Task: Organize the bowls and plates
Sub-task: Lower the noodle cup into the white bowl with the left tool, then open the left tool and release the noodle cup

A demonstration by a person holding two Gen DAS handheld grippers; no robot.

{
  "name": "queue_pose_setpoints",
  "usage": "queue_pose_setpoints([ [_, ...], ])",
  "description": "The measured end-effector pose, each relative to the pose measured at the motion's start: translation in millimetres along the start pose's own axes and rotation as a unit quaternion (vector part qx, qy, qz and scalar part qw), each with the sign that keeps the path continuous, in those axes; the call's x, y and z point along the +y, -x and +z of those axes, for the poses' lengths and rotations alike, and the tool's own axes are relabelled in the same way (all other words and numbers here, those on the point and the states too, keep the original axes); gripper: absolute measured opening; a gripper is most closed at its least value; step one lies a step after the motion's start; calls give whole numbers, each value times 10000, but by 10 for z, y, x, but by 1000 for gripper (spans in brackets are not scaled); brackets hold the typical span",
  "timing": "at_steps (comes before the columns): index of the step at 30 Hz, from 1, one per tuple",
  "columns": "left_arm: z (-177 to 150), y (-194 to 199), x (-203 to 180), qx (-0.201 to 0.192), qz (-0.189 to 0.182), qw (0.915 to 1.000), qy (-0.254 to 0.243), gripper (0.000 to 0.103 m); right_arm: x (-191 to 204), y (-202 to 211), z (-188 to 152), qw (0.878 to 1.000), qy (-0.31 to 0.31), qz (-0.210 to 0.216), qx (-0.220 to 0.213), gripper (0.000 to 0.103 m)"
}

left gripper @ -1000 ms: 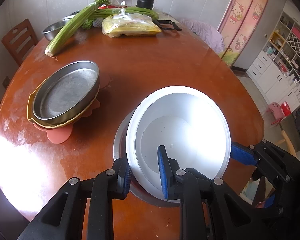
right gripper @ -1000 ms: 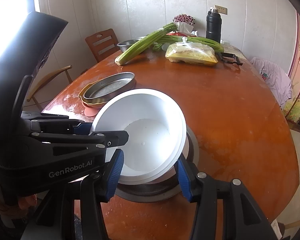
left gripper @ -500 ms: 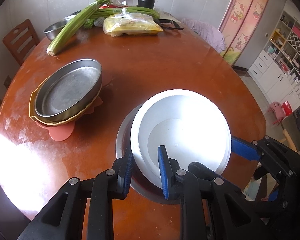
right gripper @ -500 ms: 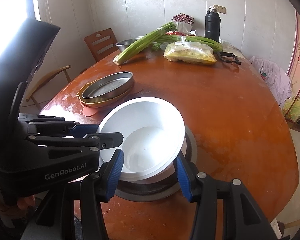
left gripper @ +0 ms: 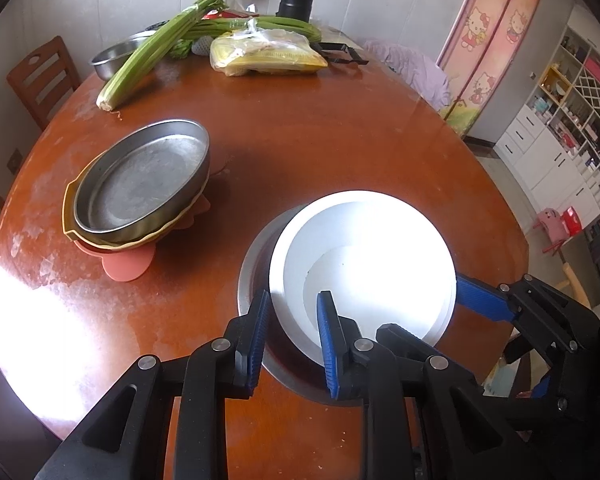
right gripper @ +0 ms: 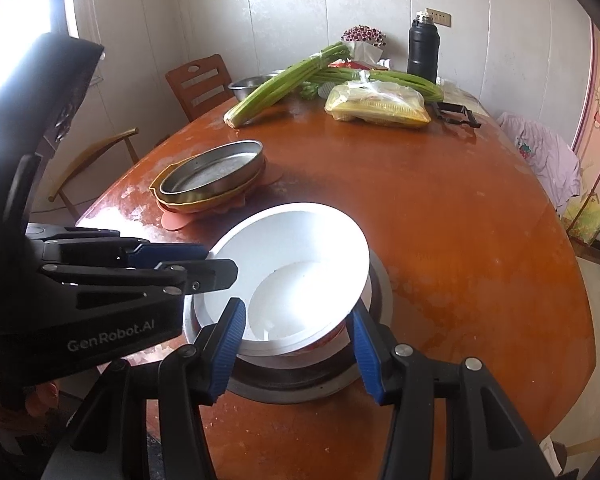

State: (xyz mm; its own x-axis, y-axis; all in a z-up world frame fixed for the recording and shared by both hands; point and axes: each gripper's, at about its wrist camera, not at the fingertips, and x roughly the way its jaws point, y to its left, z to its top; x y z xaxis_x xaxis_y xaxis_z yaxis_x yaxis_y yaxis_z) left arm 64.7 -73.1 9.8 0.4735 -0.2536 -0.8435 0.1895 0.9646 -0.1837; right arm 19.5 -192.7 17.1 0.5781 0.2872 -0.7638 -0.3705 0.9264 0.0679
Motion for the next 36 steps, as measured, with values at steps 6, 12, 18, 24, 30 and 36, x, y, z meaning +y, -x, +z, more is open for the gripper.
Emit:
queue_pose_setpoints([
  [6,-6,68,26,-130,-11,9999,22,25,-15,52,11,9999,-49,-45,-110,52],
  [12,-2,130,77,-237,-33,9997,80,29,-39,156,44,9994,-102,-154,-296,54],
  [18,7,224,124,-424,-55,9990,151,39,-55,237,98,9988,-106,-224,-428,57],
  [24,3,248,145,-506,-103,9986,134,50,-154,294,161,9974,-241,-351,-574,63],
  [30,62,34,235,-325,-376,9981,350,51,-334,87,121,9971,-576,-444,-245,64],
  [36,91,-169,246,-129,-422,9985,338,52,-416,-76,71,9963,-723,-456,-66,65],
])
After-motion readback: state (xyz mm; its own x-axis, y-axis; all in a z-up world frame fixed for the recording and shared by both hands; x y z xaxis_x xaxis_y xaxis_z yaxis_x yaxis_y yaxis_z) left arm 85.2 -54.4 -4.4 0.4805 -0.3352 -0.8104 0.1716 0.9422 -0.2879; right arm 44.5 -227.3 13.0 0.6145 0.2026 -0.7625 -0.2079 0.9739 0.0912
